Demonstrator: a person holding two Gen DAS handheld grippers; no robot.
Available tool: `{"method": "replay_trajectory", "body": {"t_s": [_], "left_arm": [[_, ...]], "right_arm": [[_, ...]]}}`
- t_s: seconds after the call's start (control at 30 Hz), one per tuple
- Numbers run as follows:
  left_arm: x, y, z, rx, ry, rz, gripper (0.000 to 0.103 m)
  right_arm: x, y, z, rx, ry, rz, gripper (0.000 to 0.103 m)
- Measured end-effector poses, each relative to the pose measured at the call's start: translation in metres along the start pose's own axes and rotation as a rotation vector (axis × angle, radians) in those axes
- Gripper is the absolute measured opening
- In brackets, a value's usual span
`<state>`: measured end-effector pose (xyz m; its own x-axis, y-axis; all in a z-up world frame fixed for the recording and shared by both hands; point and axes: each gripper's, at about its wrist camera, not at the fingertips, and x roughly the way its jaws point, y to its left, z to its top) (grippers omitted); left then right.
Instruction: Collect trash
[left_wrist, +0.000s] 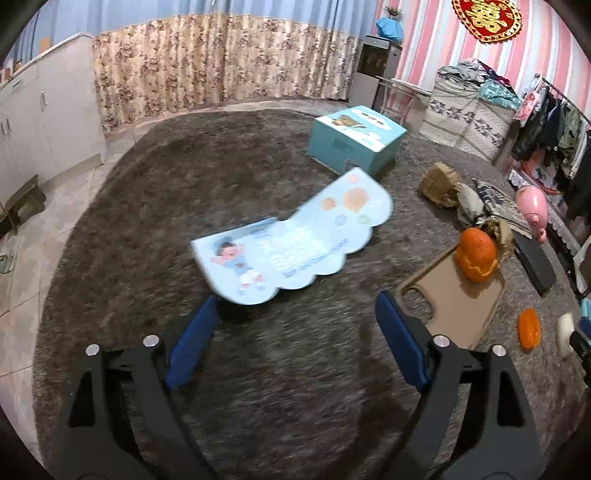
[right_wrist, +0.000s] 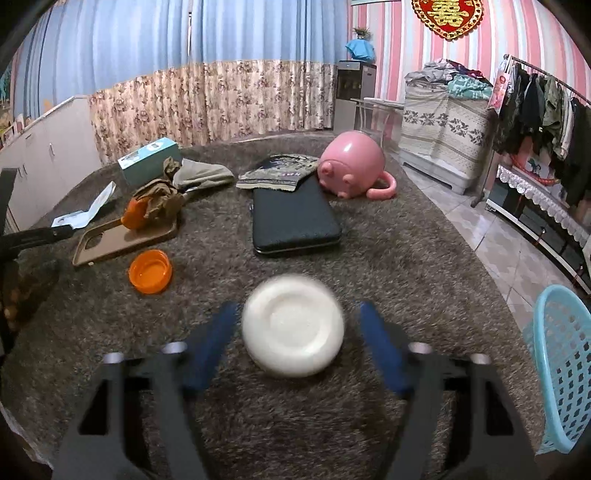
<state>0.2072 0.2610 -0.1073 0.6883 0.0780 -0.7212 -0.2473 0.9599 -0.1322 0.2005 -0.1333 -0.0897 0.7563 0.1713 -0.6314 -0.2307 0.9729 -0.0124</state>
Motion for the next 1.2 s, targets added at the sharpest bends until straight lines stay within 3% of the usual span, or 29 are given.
{"method": "replay_trajectory", "body": {"t_s": [0.2, 0.33, 0.37, 0.5, 0.6, 0.83, 0.87, 0.9, 0.93, 1.2], "left_arm": [[0.014, 0.02, 0.02, -0.03, 0.008, 0.011, 0.087], [0.033, 0.025, 0.031, -0.025, 0.061, -0.002, 0.087], [0.033, 0.023, 0.032, -0.018, 0.055, 0.002, 0.083], [0.027, 0.016, 0.03, 0.024, 0.02, -0.004, 0.045], [0.015, 0.017, 0.03, 0.019, -0.038, -0.006, 0.026], [-0.034, -0.004, 0.03, 0.062, -0.158, -0.036, 0.013], [-0.044, -0.009, 0.031, 0.069, -0.182, -0.037, 0.011], [-0.05, -0.011, 0.032, 0.073, -0.196, -0.04, 0.009], [-0.06, -0.016, 0.034, 0.077, -0.216, -0.046, 0.009], [-0.12, -0.067, 0.042, 0.162, -0.336, -0.089, 0.008]], "right_arm": [[0.005, 0.001, -0.003, -0.004, 0.022, -0.006, 0.08], [0.009, 0.0, -0.006, 0.004, 0.04, -0.003, 0.08], [0.01, 0.0, -0.006, 0.009, 0.042, 0.001, 0.08], [0.012, -0.001, -0.006, 0.025, 0.043, 0.012, 0.081], [0.011, 0.0, -0.006, 0.022, 0.039, 0.013, 0.08], [0.01, 0.0, -0.005, 0.046, 0.022, 0.04, 0.079], [0.01, 0.0, -0.005, 0.044, 0.019, 0.042, 0.076], [0.01, 0.0, -0.005, 0.04, 0.019, 0.043, 0.064], [0.012, 0.001, -0.005, 0.032, 0.025, 0.041, 0.059], [-0.011, -0.011, -0.001, 0.048, -0.03, 0.025, 0.059]]}}
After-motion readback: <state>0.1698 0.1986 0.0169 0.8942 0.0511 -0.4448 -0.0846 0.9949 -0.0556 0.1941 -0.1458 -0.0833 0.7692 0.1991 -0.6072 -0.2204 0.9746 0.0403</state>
